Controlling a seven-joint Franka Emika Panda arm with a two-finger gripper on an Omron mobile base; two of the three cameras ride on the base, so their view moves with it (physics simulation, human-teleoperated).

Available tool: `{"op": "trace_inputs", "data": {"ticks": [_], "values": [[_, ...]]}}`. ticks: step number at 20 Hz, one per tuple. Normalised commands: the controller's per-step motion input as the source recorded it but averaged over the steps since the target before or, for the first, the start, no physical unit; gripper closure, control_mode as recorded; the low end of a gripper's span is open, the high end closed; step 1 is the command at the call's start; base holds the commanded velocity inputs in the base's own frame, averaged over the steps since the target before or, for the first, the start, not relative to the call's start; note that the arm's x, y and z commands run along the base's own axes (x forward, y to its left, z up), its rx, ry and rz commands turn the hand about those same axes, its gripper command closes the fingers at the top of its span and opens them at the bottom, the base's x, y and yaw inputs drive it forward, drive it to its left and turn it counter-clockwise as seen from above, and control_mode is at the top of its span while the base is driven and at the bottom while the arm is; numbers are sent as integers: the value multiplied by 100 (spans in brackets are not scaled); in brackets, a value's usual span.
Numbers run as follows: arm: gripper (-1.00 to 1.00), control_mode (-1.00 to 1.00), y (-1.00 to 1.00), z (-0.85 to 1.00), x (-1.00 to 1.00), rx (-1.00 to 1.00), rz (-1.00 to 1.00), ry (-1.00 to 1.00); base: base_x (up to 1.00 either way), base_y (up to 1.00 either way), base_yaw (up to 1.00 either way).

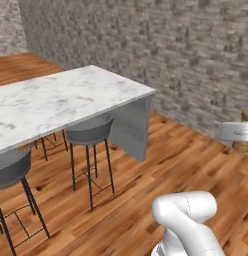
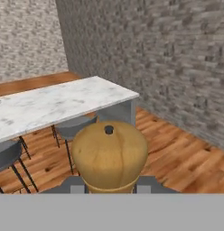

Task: Retrieve the shaker from the cabinet and place it next the steak on a plate on the dining table.

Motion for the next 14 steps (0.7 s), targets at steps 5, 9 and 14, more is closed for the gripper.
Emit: {"op": "trace_inputs", "data": {"ticks": [5,9,14], "values": [[100,100,0,0,0,0,0,0,100,-81,42],[100,100,0,0,0,0,0,0,100,-100,30],[100,100,0,0,0,0,0,0,100,-100,23]]}}
